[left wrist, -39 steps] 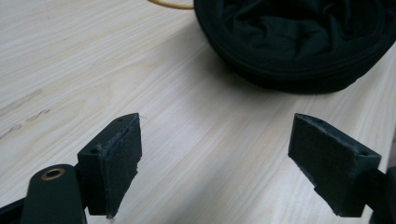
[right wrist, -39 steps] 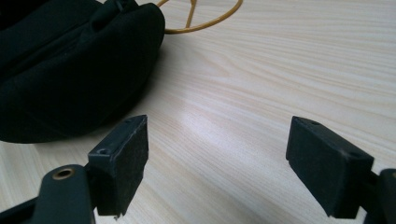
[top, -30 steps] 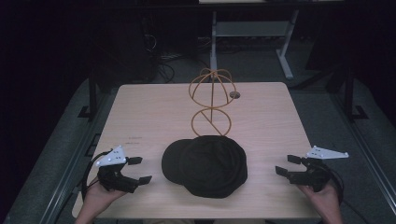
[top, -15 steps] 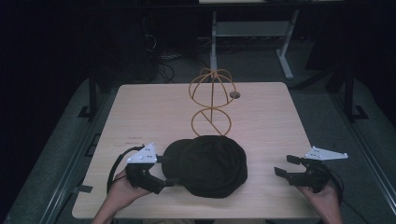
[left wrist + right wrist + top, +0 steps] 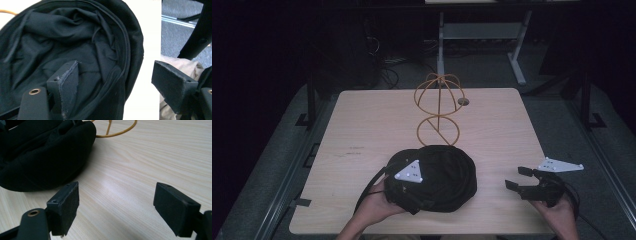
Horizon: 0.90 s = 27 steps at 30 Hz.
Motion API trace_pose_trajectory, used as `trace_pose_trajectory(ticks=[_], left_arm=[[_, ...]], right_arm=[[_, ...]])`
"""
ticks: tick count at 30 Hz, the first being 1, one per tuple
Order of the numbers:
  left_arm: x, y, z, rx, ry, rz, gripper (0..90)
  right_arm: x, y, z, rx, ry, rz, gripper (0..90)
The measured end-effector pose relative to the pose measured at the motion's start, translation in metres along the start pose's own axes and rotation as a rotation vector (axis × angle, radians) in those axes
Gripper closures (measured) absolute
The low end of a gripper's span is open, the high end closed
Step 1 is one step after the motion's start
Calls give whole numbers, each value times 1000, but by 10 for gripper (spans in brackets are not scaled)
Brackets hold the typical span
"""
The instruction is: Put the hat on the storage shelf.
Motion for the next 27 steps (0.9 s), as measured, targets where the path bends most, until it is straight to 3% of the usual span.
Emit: trace_pose_trajectory(ticks=[7, 12, 17, 27], left_arm=[[-7, 23, -6, 56, 18, 17, 231], [-9, 37, -7, 100, 14, 39, 312], [-11, 47, -9, 161, 23, 13, 350], [-26, 61, -14, 287, 88, -48, 421]], right_arm=[[1, 0, 0, -4, 0, -3, 204], [2, 0, -1, 2, -2, -8, 207], [3, 1, -1, 1, -8, -12, 209], [4, 1, -1, 4, -13, -18, 215]])
Point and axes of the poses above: each handheld gripper's, and its own axes: y roughly forward along the jaws, z roughly out of its underside, x roughly to its left, the point moved 1 cm from there along y, roughly forward along the jaws, and after that the axes turned 6 degrees about -x, right-handed, at the moved point
